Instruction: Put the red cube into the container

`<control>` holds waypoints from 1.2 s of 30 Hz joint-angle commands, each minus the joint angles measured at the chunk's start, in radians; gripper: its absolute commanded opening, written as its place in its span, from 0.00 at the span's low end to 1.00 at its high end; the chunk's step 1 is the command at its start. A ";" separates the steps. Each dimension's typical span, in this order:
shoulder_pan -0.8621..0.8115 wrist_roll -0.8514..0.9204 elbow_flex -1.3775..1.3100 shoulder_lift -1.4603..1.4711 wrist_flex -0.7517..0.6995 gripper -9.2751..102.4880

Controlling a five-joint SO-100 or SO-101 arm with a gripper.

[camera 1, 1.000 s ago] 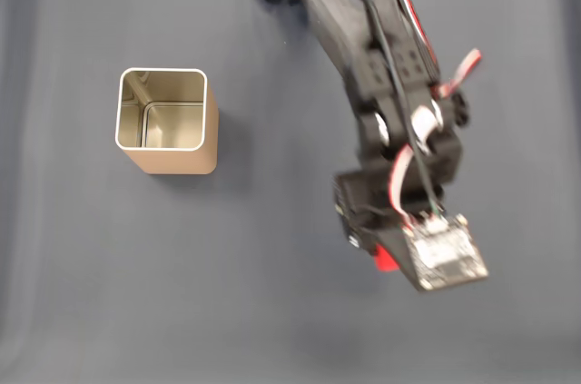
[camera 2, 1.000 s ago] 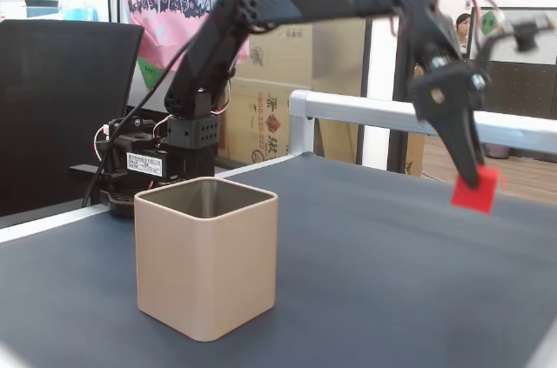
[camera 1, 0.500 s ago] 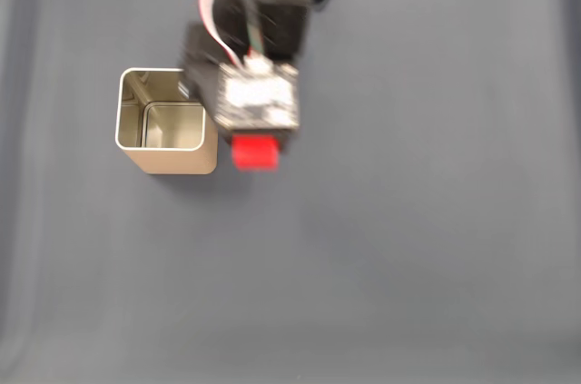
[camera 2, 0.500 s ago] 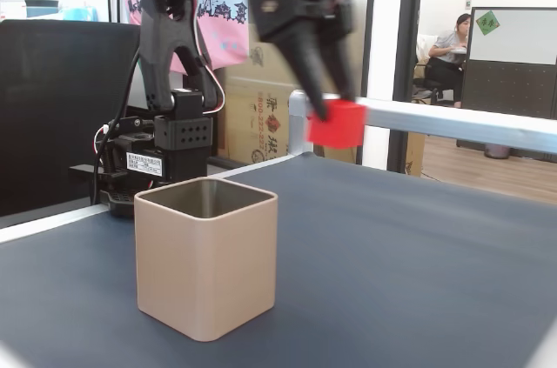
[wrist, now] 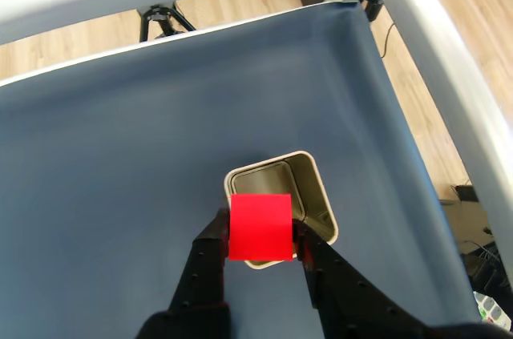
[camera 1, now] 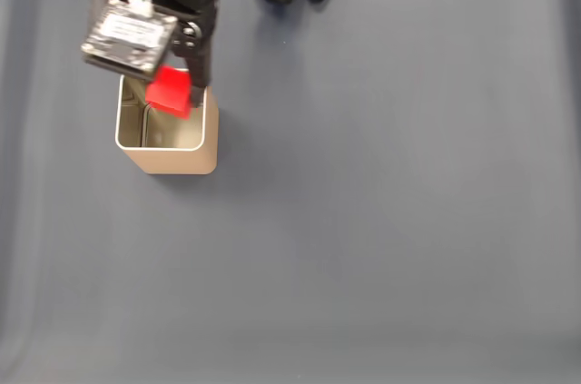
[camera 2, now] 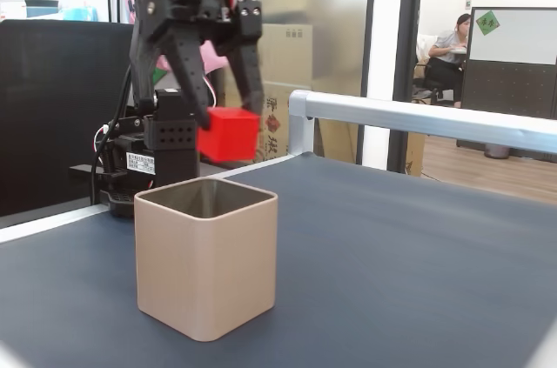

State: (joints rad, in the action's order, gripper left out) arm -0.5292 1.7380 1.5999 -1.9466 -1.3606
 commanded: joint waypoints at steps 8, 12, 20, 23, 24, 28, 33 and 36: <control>-0.063 -0.100 0.057 0.052 0.129 0.09; -0.051 -0.129 0.100 0.058 0.176 0.09; -0.049 -0.130 0.117 0.077 0.212 0.10; -0.049 -0.133 0.117 0.078 0.219 0.10; -0.048 -0.138 0.117 0.078 0.222 0.10; -0.048 -0.155 0.120 0.080 0.222 0.14; -0.048 -0.164 0.137 0.074 0.222 0.19; -0.048 -0.160 0.153 0.064 0.222 0.22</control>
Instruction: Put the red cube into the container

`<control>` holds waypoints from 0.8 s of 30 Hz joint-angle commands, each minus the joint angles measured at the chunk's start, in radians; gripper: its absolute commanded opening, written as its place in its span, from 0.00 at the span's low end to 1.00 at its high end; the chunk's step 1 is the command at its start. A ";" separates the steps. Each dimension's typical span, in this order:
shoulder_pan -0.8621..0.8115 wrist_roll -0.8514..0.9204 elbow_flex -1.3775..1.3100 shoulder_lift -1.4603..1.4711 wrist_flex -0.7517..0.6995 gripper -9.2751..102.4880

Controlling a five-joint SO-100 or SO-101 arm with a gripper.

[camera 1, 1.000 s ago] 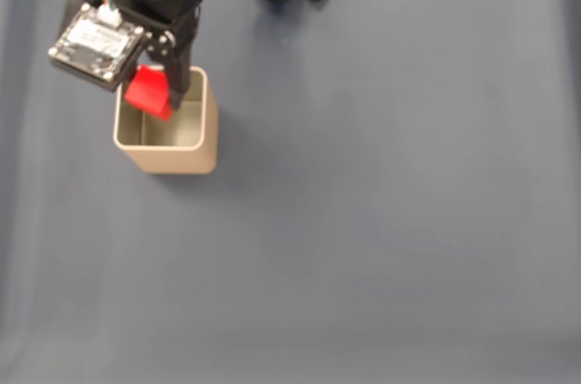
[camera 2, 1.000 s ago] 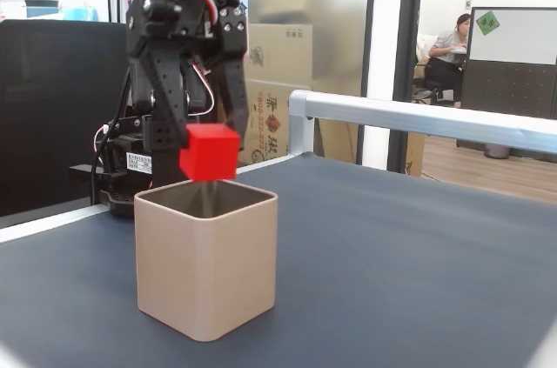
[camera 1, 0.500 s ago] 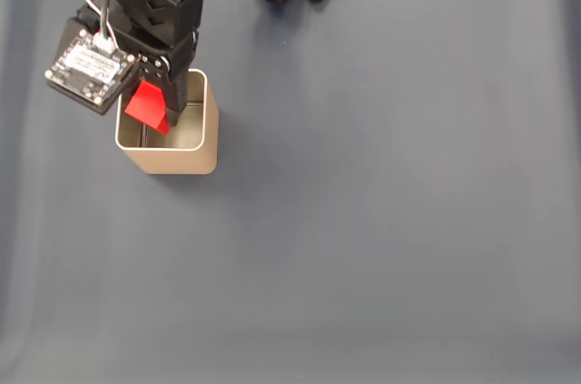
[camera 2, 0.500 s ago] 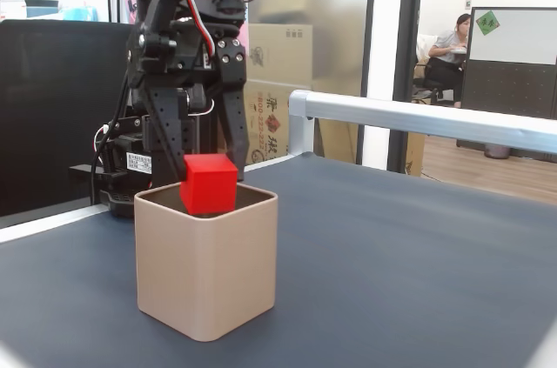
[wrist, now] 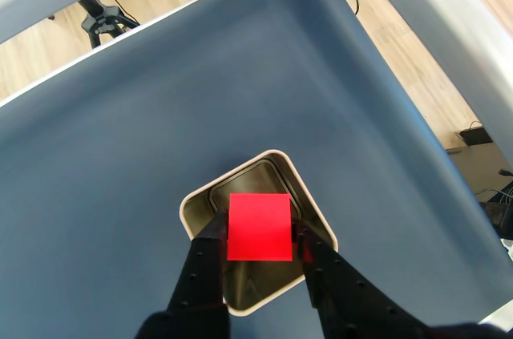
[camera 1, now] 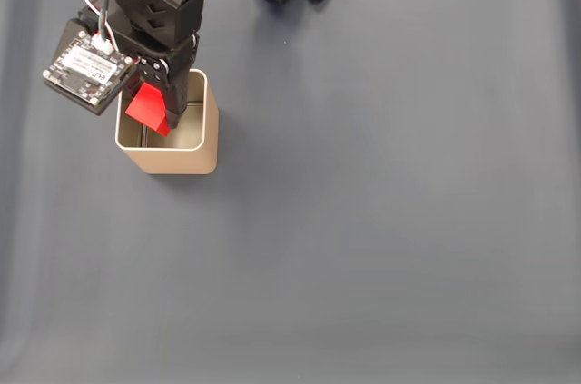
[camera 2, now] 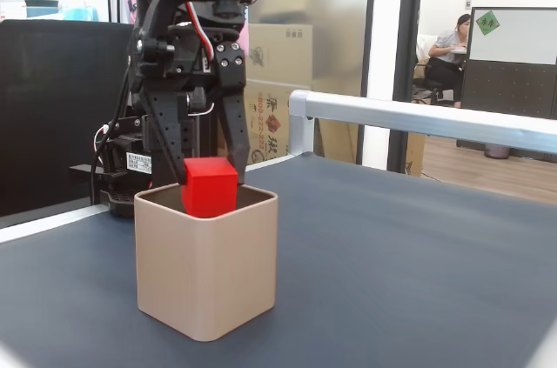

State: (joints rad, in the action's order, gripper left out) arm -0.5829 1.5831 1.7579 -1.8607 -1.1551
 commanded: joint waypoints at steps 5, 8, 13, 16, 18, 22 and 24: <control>0.006 -0.014 0.002 -0.032 0.018 0.27; 0.005 -0.028 0.003 -0.038 0.034 0.30; -0.002 -0.029 0.021 -0.055 0.067 0.36; -0.002 -0.025 0.031 -0.064 0.067 0.38; 0.000 -0.025 0.034 -0.067 0.069 0.39; 0.005 -0.021 0.040 -0.071 0.069 0.41; 0.006 -0.025 0.041 -0.074 0.072 0.42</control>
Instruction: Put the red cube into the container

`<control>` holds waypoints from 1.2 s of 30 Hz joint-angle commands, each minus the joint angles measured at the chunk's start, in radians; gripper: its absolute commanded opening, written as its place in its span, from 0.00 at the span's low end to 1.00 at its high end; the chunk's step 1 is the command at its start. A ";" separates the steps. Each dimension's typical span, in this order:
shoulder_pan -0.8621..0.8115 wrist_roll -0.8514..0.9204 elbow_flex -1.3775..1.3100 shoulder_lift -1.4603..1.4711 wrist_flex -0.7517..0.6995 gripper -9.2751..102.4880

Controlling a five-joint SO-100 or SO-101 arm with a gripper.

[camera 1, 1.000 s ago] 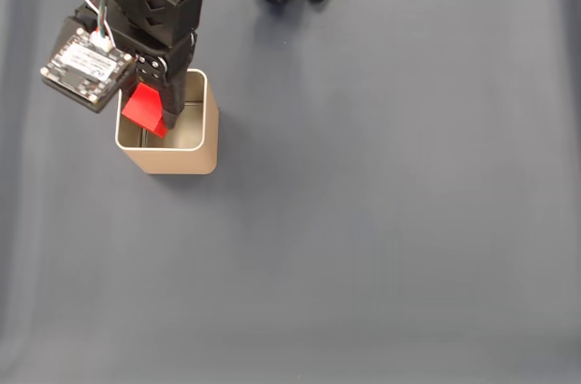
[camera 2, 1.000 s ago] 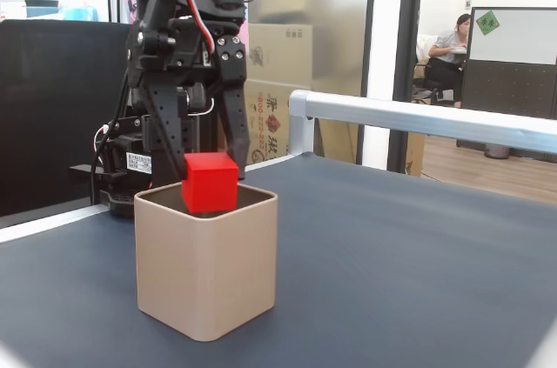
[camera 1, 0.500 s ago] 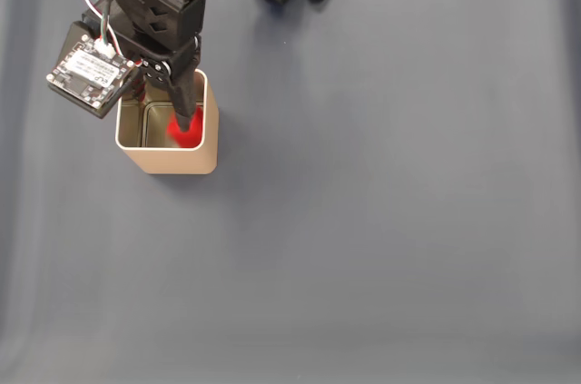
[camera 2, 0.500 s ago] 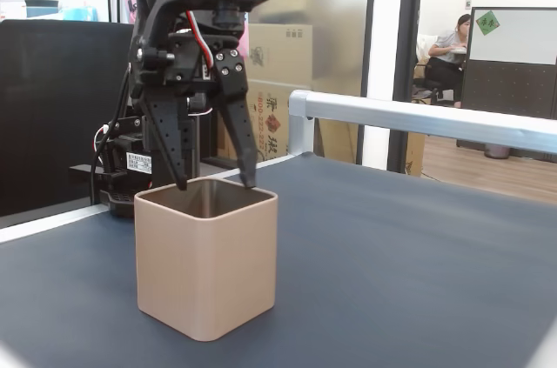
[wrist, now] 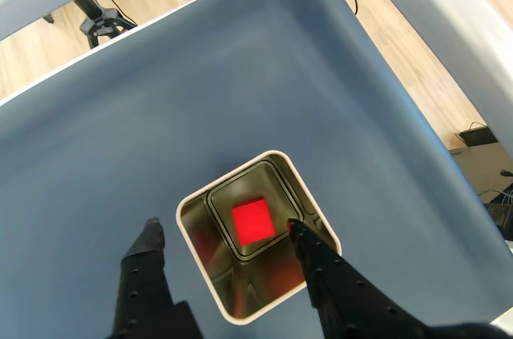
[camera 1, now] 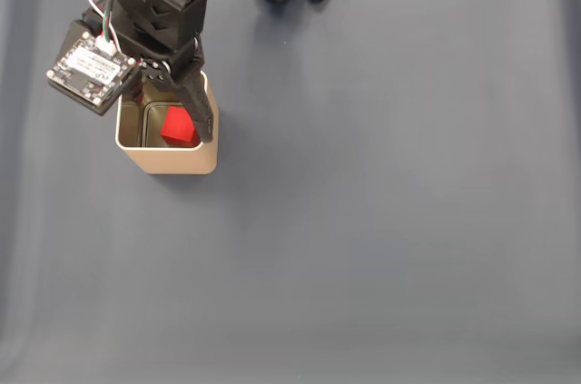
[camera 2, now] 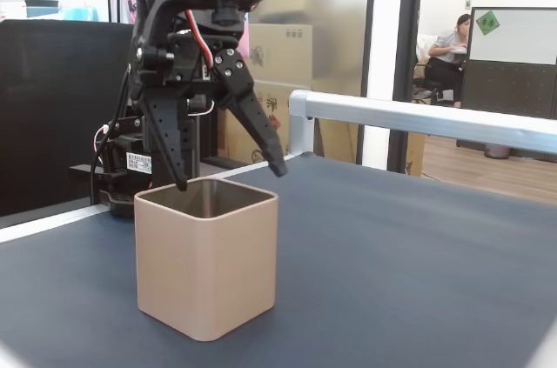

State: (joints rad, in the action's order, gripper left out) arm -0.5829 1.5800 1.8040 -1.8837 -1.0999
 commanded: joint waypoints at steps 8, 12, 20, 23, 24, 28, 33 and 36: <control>0.009 -0.020 0.006 -0.058 0.040 0.43; 0.014 -0.031 0.017 -0.069 0.074 0.41; 0.147 -0.034 0.052 -0.161 0.097 0.19; 0.264 -0.020 0.123 -0.249 0.104 0.10; 0.308 -0.018 0.160 -0.290 0.104 0.08; 0.482 -0.012 0.364 -0.486 0.173 0.08; 0.629 -0.006 0.687 -0.790 0.331 0.08; 0.649 0.018 0.876 -0.969 0.397 0.08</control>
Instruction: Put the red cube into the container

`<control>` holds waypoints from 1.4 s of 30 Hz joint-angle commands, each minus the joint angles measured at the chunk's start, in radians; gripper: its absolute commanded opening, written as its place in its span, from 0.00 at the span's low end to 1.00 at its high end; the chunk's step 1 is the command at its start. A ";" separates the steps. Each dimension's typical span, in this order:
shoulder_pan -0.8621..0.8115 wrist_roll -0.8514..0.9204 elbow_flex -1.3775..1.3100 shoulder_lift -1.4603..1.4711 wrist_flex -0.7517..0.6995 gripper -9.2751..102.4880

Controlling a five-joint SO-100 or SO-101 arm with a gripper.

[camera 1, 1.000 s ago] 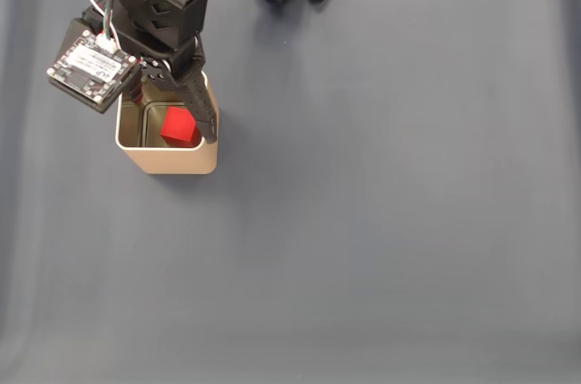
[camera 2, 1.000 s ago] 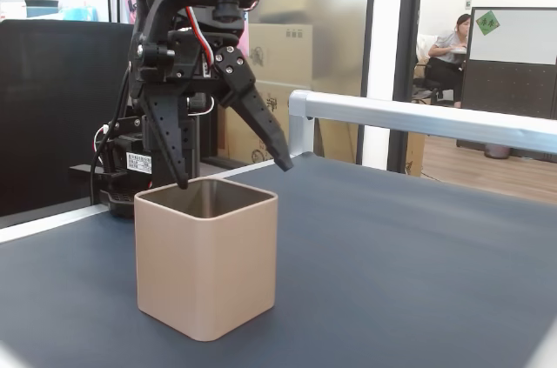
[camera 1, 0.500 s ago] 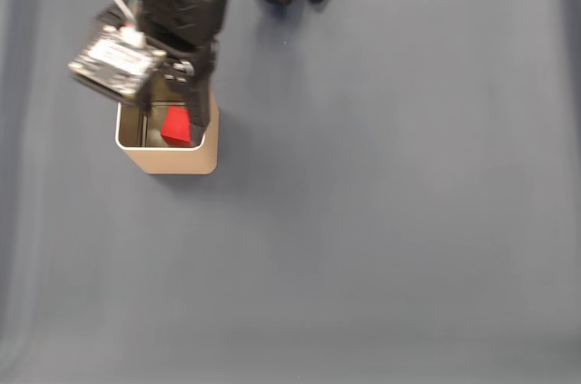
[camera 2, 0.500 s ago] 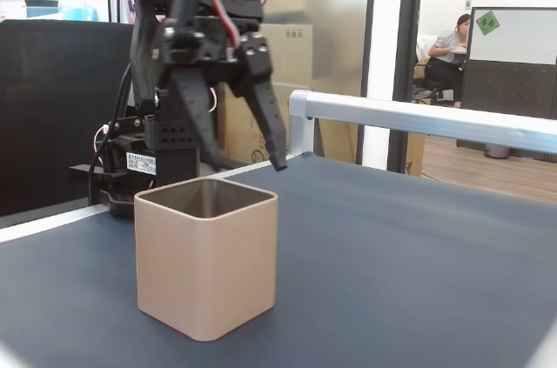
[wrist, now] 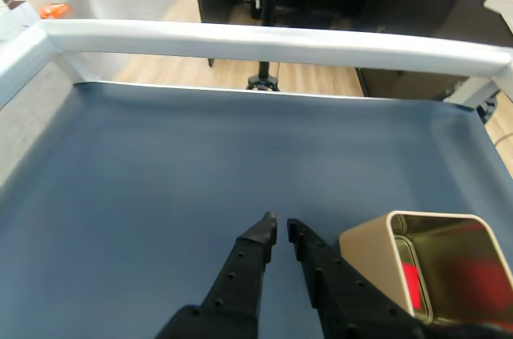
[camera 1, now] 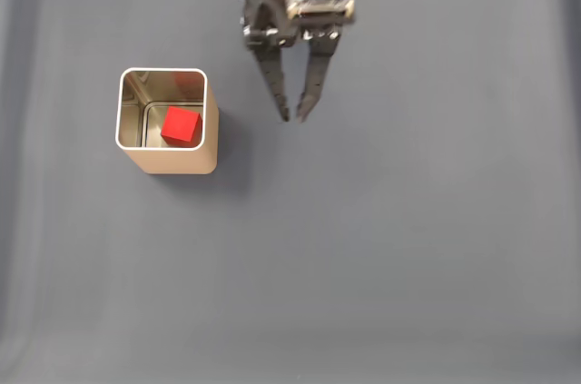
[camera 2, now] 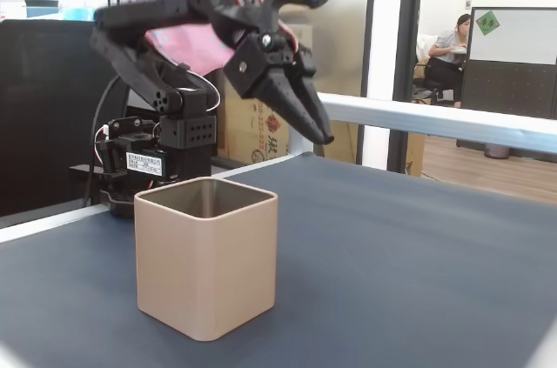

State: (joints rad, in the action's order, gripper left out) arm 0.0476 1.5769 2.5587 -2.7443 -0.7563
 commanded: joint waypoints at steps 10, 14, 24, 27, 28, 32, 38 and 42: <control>-0.046 0.063 0.485 -0.454 0.067 0.09; -0.069 0.054 0.532 -0.509 -0.006 0.08; -0.083 0.020 0.535 -0.580 -0.344 0.08; -0.084 0.015 0.535 -0.580 -0.390 0.09; -0.087 0.008 0.535 -0.580 -0.405 0.09; -0.101 -0.015 0.535 -0.580 -0.462 0.08; -0.114 -0.026 0.535 -0.580 -0.522 0.10; -0.120 -0.021 0.535 -0.580 -0.597 0.10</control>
State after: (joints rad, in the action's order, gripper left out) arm -0.0522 1.5585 3.0833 -3.2398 -1.3146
